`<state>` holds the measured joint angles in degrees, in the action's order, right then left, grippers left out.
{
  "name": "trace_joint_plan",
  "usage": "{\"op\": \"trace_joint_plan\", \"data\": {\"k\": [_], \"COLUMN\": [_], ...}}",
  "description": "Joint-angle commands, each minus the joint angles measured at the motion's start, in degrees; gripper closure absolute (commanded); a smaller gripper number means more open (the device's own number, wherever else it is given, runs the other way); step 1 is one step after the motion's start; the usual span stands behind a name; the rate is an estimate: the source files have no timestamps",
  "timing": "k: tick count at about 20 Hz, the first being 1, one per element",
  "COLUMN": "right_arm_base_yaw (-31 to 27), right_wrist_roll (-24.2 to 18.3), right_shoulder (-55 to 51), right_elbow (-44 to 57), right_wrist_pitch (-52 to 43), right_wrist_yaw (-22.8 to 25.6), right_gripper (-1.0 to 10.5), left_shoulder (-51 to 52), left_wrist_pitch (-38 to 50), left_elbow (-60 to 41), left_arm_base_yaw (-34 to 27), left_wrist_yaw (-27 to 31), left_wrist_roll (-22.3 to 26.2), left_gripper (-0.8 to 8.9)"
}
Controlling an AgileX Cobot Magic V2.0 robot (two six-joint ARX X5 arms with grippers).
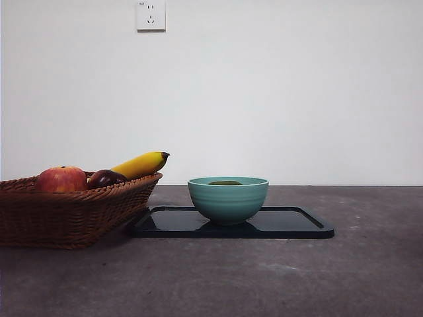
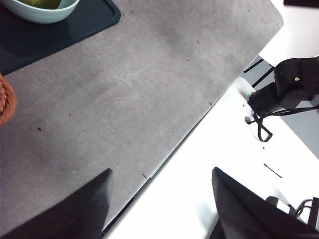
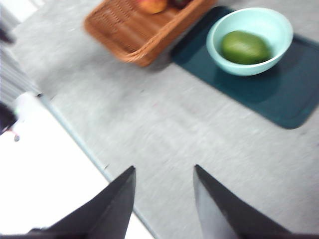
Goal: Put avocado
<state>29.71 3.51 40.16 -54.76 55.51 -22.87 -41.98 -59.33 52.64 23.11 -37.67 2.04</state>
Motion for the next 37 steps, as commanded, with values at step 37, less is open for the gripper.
{"op": "trace_joint_plan", "data": {"k": [37], "right_arm_base_yaw": [0.5], "right_wrist_roll": [1.0], "right_shoulder": [-2.8], "right_elbow": [1.0], "right_wrist_pitch": [-4.5], "right_wrist_yaw": [-0.2], "right_gripper": [9.4], "left_shoulder": [3.0], "left_wrist_pitch": [11.1], "left_elbow": [-0.1], "left_arm_base_yaw": [-2.3], "left_wrist_yaw": [1.4], "left_wrist_roll": [7.9], "left_gripper": [8.05]}}
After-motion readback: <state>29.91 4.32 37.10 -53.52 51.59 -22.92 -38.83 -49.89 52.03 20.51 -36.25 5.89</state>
